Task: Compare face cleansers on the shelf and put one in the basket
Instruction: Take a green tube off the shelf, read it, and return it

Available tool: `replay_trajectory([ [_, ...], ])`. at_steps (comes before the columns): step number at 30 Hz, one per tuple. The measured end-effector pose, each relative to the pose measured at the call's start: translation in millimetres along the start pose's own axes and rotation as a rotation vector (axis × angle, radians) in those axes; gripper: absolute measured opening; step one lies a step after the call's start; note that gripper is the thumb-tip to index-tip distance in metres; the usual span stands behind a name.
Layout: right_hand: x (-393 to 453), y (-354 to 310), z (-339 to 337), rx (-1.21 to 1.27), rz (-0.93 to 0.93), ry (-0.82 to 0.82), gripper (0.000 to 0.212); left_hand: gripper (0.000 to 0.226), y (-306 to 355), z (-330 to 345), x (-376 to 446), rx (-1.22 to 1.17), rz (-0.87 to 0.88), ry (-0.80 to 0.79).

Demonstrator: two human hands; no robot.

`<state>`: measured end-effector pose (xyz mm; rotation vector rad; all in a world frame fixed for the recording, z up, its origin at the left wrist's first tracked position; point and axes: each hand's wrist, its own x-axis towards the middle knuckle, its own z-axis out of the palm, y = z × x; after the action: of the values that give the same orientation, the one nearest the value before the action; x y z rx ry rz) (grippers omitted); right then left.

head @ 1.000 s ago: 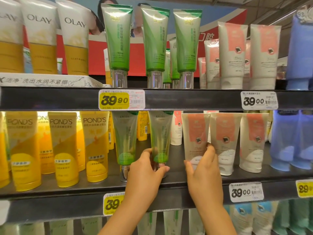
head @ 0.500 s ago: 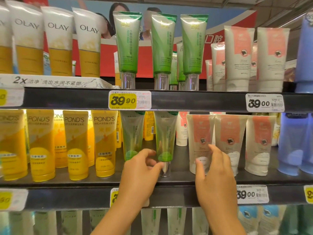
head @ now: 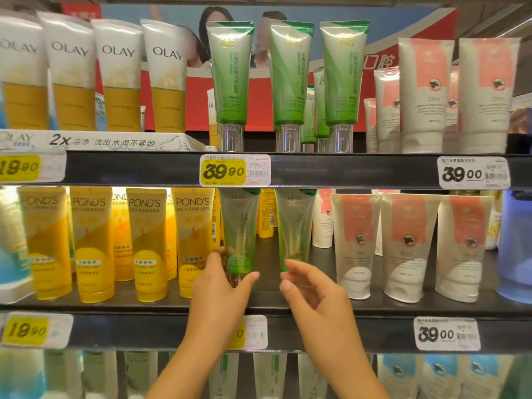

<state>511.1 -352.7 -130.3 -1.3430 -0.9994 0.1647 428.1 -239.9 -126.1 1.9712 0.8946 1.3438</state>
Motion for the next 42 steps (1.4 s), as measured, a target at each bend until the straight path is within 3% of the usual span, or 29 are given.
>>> replay_trajectory([
  [5, -1, -3, 3, 0.049, 0.013, -0.058, 0.032, 0.038, 2, -9, 1, -0.114, -0.054, -0.082],
  [12, -12, -7, 2, 0.119, -0.024, -0.070, 0.020, 0.029, 18, -39, -37, -0.348, -0.161, -0.226],
  [22, -61, 14, 5, 0.423, 0.223, -0.155, 0.019, 0.031, 0, -42, -124, -0.348, -0.290, -0.290],
  [33, -117, 36, -10, 0.475, 0.347, -0.159, 0.025, 0.031, -10, -31, -188, -0.396, -0.376, -0.316],
  [37, -125, 33, -10, 0.561, 0.373, -0.106, 0.040, 0.027, -13, -35, -196, -0.535, -0.437, -0.317],
  [42, -133, 34, 3, 0.630, 0.389, -0.016, 0.045, 0.041, -23, -41, -199, -0.832, -0.637, -0.387],
])
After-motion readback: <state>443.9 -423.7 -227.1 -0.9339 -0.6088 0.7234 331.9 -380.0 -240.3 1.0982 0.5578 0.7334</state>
